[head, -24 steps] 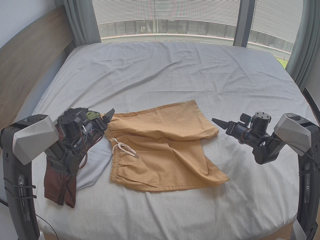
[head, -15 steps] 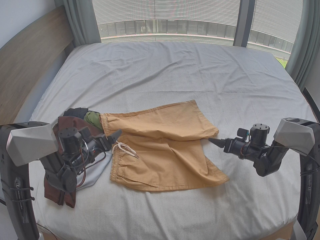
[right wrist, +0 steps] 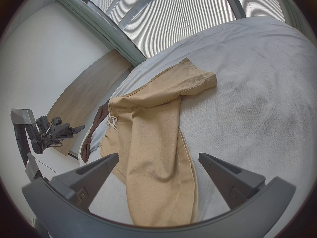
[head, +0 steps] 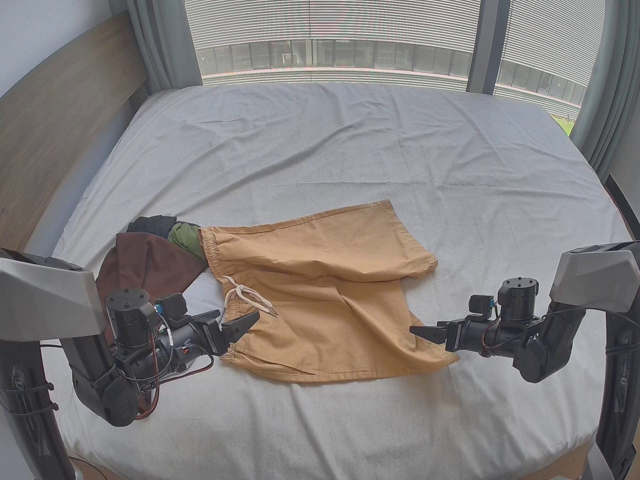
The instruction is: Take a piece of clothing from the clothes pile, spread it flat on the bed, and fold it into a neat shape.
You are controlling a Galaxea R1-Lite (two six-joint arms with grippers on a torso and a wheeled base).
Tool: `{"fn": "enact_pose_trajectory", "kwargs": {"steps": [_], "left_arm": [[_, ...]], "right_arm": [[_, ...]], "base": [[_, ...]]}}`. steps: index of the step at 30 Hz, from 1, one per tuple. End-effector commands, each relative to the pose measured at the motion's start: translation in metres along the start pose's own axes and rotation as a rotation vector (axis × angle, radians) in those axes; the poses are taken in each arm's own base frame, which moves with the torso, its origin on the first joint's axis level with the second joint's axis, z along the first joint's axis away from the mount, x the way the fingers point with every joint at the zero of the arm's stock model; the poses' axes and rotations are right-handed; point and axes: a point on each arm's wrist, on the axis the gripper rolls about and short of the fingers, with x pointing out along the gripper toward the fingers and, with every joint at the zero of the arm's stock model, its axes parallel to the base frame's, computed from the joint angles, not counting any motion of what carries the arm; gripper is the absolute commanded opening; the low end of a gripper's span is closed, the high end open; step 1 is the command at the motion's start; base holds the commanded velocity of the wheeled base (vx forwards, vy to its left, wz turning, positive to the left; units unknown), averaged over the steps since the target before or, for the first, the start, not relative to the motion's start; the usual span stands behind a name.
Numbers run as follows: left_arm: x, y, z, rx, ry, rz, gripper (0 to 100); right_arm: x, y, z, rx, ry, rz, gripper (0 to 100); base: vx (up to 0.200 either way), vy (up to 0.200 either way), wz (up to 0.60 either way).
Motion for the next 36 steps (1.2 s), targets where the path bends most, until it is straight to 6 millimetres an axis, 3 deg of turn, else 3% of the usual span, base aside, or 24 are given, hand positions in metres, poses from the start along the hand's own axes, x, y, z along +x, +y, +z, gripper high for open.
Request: {"fn": "enact_pose_trajectory", "kwargs": {"steps": [1, 22, 23, 36], "left_arm": [[-0.002, -0.002, 0.002, 0.002, -0.008, -0.006, 100], [-0.002, -0.003, 0.004, 0.003, -0.013, -0.008, 100], [-0.002, -0.003, 0.004, 0.003, -0.013, -0.008, 100], [-0.001, -0.004, 0.0, 0.0, 0.0, -0.012, 100]], "right_arm": [[0.005, -0.007, -0.003, 0.007, 0.003, -0.008, 100], [0.031, -0.029, -0.011, 0.029, 0.018, -0.028, 100], [0.033, -0.029, -0.012, 0.03, 0.019, -0.026, 0], [0.035, -0.03, -0.005, 0.016, -0.018, -0.018, 0]], "base": [[0.0, 0.0, 0.0], [0.0, 0.0, 0.0], [0.0, 0.0, 0.0], [0.0, 0.0, 0.0]]}}
